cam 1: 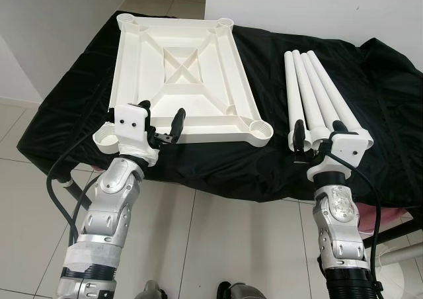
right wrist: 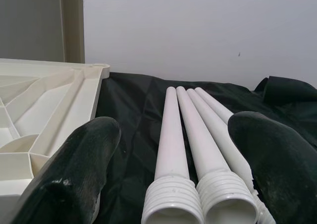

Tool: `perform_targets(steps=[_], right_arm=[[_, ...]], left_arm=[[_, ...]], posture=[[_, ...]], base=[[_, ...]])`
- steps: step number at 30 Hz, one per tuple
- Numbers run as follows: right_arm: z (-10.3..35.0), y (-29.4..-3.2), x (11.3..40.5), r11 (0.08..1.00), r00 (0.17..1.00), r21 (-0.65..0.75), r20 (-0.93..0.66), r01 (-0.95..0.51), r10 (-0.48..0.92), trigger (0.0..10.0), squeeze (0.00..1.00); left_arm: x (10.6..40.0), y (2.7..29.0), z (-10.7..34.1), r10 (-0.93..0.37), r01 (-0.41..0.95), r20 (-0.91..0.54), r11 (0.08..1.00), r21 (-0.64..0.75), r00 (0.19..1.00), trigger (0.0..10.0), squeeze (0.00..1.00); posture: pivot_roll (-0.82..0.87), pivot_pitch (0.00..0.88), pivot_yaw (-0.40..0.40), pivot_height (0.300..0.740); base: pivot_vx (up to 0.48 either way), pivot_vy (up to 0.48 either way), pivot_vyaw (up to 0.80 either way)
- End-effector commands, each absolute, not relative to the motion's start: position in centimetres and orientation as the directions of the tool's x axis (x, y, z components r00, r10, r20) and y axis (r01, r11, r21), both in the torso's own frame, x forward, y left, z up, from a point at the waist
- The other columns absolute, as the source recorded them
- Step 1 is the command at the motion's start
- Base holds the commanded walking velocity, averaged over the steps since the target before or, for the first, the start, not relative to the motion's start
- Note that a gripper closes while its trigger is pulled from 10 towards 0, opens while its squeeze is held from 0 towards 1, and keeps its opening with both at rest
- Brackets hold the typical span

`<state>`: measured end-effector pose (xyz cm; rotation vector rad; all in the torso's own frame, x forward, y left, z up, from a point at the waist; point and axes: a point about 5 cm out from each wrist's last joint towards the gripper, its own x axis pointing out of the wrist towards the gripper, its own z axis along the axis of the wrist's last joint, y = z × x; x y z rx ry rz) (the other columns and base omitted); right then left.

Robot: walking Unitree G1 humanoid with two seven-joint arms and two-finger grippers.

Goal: Building children table

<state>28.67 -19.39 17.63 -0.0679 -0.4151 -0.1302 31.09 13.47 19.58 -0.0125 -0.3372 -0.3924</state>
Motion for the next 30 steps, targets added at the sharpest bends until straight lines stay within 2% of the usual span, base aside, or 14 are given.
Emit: perform_targets(steps=[1,30], right_arm=[[17.43,-19.64,28.57,0.989,0.907,-0.046,0.405,0.142,-0.111,10.0,0.00],[17.02,-19.34,28.93,0.992,0.917,-0.057,0.391,0.114,-0.083,10.0,0.00]], left_arm=[[31.15,13.54,19.55,-0.383,0.388,0.329,0.920,0.053,0.863,10.0,0.00],[30.57,14.01,19.26,-0.354,0.357,0.321,0.933,0.050,0.879,10.0,0.00]], posture=[[0.05,0.088,-0.063,0.740],[0.07,0.103,-0.087,0.740]], base=[[0.266,0.000,0.00],[0.264,0.000,0.00]])
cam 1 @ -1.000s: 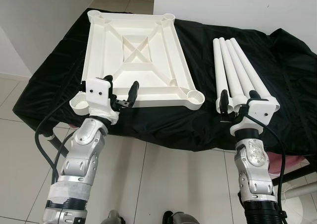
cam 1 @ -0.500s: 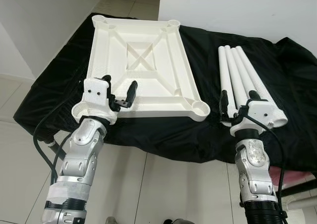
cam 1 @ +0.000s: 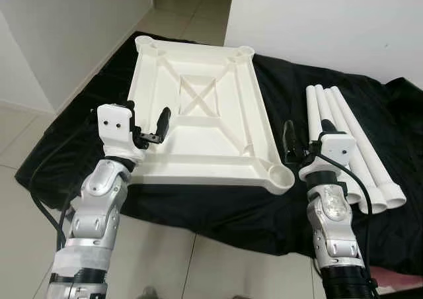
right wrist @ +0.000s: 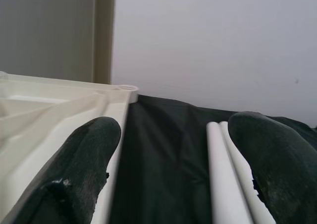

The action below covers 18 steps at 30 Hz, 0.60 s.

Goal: Building children table

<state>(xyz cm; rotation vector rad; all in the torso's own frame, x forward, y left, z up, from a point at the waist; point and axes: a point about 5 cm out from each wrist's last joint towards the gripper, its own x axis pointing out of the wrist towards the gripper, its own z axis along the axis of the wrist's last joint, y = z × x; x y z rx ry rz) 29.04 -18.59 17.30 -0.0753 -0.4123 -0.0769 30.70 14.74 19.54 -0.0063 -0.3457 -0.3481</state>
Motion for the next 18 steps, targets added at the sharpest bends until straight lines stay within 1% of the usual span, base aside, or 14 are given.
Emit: perform_targets(steps=[1,9,11,12,15,18], right_arm=[[17.0,-19.3,28.9,0.992,0.917,-0.057,0.391,0.114,-0.083,10.0,0.00],[16.7,-19.3,28.9,0.990,0.923,-0.049,0.371,0.129,-0.102,10.0,0.00],[16.2,-19.5,28.9,0.985,0.929,-0.030,0.339,0.170,-0.150,10.0,0.00],[16.2,-19.5,28.9,0.985,0.929,-0.030,0.339,0.170,-0.150,10.0,0.00],[15.1,-19.7,28.7,0.971,0.938,0.018,0.257,0.237,-0.234,10.0,0.00],[14.9,-19.8,28.6,0.968,0.938,0.030,0.239,0.250,-0.250,10.0,0.00]], left_arm=[[30.6,14.0,19.3,-0.354,0.357,0.321,0.933,0.050,0.879,10.0,0.00],[30.4,13.3,19.3,-0.392,0.395,0.315,0.917,0.057,0.864,10.0,0.00],[30.5,12.7,19.2,-0.428,0.426,0.300,0.902,0.075,0.853,10.0,0.00],[30.5,12.7,19.2,-0.428,0.426,0.300,0.902,0.075,0.853,10.0,0.00],[30.7,11.2,19.1,-0.511,0.500,0.259,0.859,0.111,0.820,10.0,0.00],[30.7,10.9,19.1,-0.526,0.515,0.249,0.850,0.113,0.813,10.0,0.00]], posture=[[0.07,0.103,-0.087,0.740],[0.06,0.124,-0.080,0.740],[0.06,0.142,-0.068,0.740],[0.06,0.142,-0.068,0.740],[0.05,0.150,-0.056,0.740],[0.04,0.150,-0.051,0.740]], base=[[0.000,0.000,0.00],[0.000,0.000,0.00],[0.000,0.000,0.00],[0.000,0.000,0.00],[0.000,0.000,0.00],[0.000,0.000,0.00]])
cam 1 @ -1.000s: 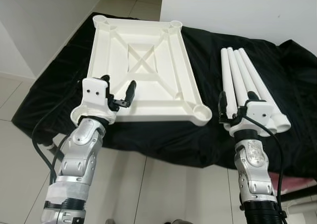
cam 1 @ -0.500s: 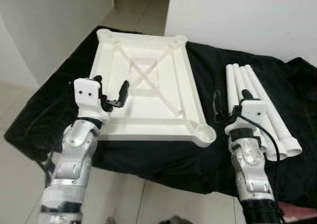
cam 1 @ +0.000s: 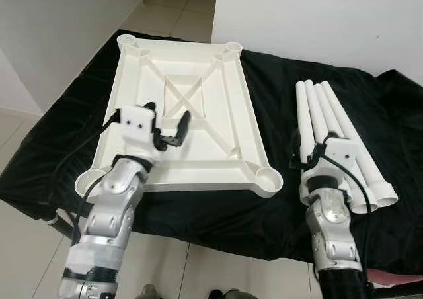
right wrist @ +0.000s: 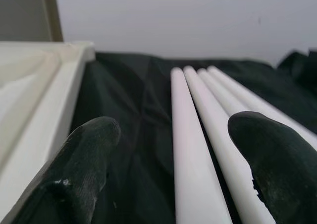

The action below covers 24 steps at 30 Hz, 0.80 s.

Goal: Building children table

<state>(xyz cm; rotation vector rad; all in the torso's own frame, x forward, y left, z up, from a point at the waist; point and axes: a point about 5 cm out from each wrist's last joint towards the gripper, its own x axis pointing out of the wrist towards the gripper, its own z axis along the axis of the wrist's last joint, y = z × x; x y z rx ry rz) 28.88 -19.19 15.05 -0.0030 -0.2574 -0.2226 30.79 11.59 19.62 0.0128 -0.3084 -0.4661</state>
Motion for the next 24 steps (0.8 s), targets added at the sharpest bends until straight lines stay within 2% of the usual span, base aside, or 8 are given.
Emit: perform_targets(steps=[1,14,15,17,19,21,22,24], right_arm=[[14.7,-19.9,28.6,0.965,0.939,0.033,0.224,0.261,-0.261,10.0,0.00],[11.6,-20.6,27.5,0.962,0.962,-0.021,0.028,0.272,-0.272,10.0,0.00],[11.5,-20.5,27.4,0.964,0.964,-0.019,0.020,0.266,-0.266,3.8,0.00],[11.4,-20.4,27.3,0.965,0.965,-0.017,0.014,0.262,-0.262,3.5,0.00],[11.3,-20.4,27.3,0.966,0.966,-0.017,0.008,0.258,-0.258,3.5,0.00],[11.1,-20.0,27.1,0.972,0.972,-0.003,-0.008,0.235,-0.235,4.5,0.00],[11.1,-19.8,27.0,0.974,0.974,-0.001,-0.012,0.226,-0.226,10.0,0.00],[11.0,-19.7,26.9,0.974,0.974,0.007,-0.015,0.227,-0.227,10.0,0.00]], left_arm=[[30.6,10.7,19.1,-0.542,0.533,0.238,0.840,0.104,0.806,10.0,0.00],[30.3,9.1,19.2,-0.541,0.552,0.242,0.834,0.026,0.806,10.0,0.00],[30.4,9.1,19.4,-0.534,0.546,0.247,0.837,0.025,0.808,10.0,0.00],[30.4,9.1,19.5,-0.530,0.542,0.250,0.840,0.024,0.810,10.0,0.00],[30.5,9.2,19.6,-0.525,0.538,0.254,0.843,0.020,0.813,10.0,0.00],[30.7,9.3,19.9,-0.513,0.530,0.262,0.848,0.010,0.817,10.0,0.00],[30.7,9.3,19.9,-0.513,0.530,0.260,0.848,0.007,0.818,10.0,0.00],[30.7,9.3,20.0,-0.514,0.530,0.258,0.848,0.009,0.818,10.0,0.00]], posture=[[0.04,0.150,-0.051,0.740],[0.01,0.134,-0.047,0.740],[0.00,0.133,-0.045,0.740],[0.00,0.133,-0.045,0.740],[0.00,0.133,-0.044,0.740],[0.00,0.133,-0.044,0.740],[0.00,0.132,-0.041,0.740],[0.00,0.132,-0.041,0.740]], base=[[0.000,0.000,0.00],[0.000,0.000,0.00],[0.000,0.000,0.00],[0.000,0.000,0.00],[0.000,0.000,0.00],[0.000,0.000,0.00],[0.000,0.000,0.00],[0.000,0.000,0.00]])
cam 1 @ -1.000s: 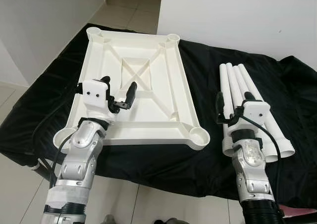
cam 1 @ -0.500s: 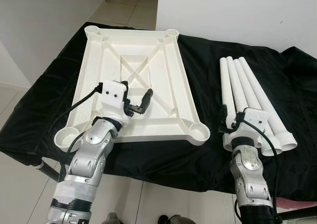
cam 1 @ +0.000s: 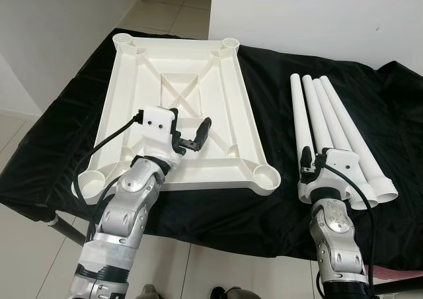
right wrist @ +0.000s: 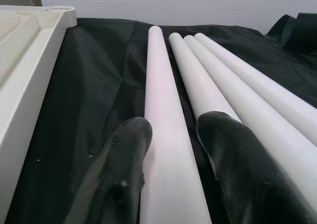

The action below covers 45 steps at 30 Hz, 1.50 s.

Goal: Building children table

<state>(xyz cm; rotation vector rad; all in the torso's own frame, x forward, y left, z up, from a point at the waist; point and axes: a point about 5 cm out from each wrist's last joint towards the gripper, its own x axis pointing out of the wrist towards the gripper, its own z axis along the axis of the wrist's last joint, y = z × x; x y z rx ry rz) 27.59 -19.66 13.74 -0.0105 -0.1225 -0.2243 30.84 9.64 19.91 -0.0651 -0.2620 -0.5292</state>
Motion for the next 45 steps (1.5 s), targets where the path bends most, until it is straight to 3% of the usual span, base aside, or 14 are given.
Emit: perform_targets(steps=[1,5,6,11,12,13,14,22,30,45], right_arm=[[11.0,-19.7,26.9,0.974,0.974,0.007,-0.015,0.227,-0.227,10.0,0.00],[10.6,-19.7,26.4,0.967,0.968,0.057,-0.053,0.249,-0.247,10.0,0.00],[10.9,-19.7,26.3,0.969,0.973,0.090,-0.038,0.228,-0.226,10.0,1.00],[12.1,-19.5,26.0,0.975,0.979,0.106,0.046,0.195,-0.200,10.0,1.00],[12.9,-19.2,25.6,0.980,0.981,0.121,0.098,0.156,-0.169,10.0,0.44],[12.9,-19.2,25.6,0.980,0.981,0.121,0.098,0.156,-0.169,10.0,0.44],[13.2,-19.0,25.5,0.983,0.981,0.125,0.121,0.134,-0.150,10.0,0.00],[13.6,-19.2,24.1,0.985,0.975,0.126,0.172,0.121,-0.142,10.0,0.00],[11.7,-19.0,22.7,0.984,0.987,0.120,0.075,0.130,-0.140,10.0,0.00],[10.9,-19.2,25.3,0.989,0.992,0.096,0.038,0.115,-0.119,10.0,0.00]], left_arm=[[30.7,9.3,20.0,-0.514,0.530,0.258,0.848,0.009,0.818,10.0,0.00],[30.6,9.2,20.1,-0.515,0.533,0.261,0.846,0.006,0.816,10.0,0.00],[30.6,9.1,20.2,-0.513,0.531,0.264,0.847,0.002,0.817,10.0,0.00],[30.6,9.1,20.2,-0.507,0.527,0.270,0.850,-0.001,0.818,10.0,0.00],[30.6,9.1,20.3,-0.505,0.526,0.273,0.850,-0.003,0.819,10.0,0.00],[30.6,9.1,20.3,-0.505,0.526,0.273,0.850,-0.003,0.819,10.0,0.00],[30.6,9.1,20.3,-0.504,0.525,0.274,0.851,-0.005,0.819,10.0,0.00],[30.5,8.9,20.3,-0.503,0.527,0.279,0.850,-0.013,0.818,10.0,0.00],[30.5,8.6,20.3,-0.508,0.535,0.283,0.845,-0.022,0.814,10.0,0.00],[30.5,8.6,20.4,-0.510,0.534,0.283,0.845,-0.008,0.812,10.0,0.00]], posture=[[0.00,0.132,-0.041,0.740],[0.00,0.132,-0.043,0.740],[0.00,0.131,-0.046,0.740],[-0.01,0.128,-0.050,0.740],[-0.01,0.128,-0.050,0.740],[-0.01,0.128,-0.050,0.740],[-0.01,0.125,-0.051,0.740],[-0.01,0.122,-0.055,0.740],[-0.01,0.119,-0.060,0.740],[0.01,0.122,-0.049,0.740]], base=[[0.000,0.000,0.00],[0.000,0.000,0.00],[0.000,0.000,0.00],[0.000,0.000,0.00],[0.000,0.000,0.00],[0.000,0.000,0.00],[0.000,0.000,0.00],[0.000,0.000,0.00],[0.000,0.000,0.00],[0.000,0.000,0.00]])
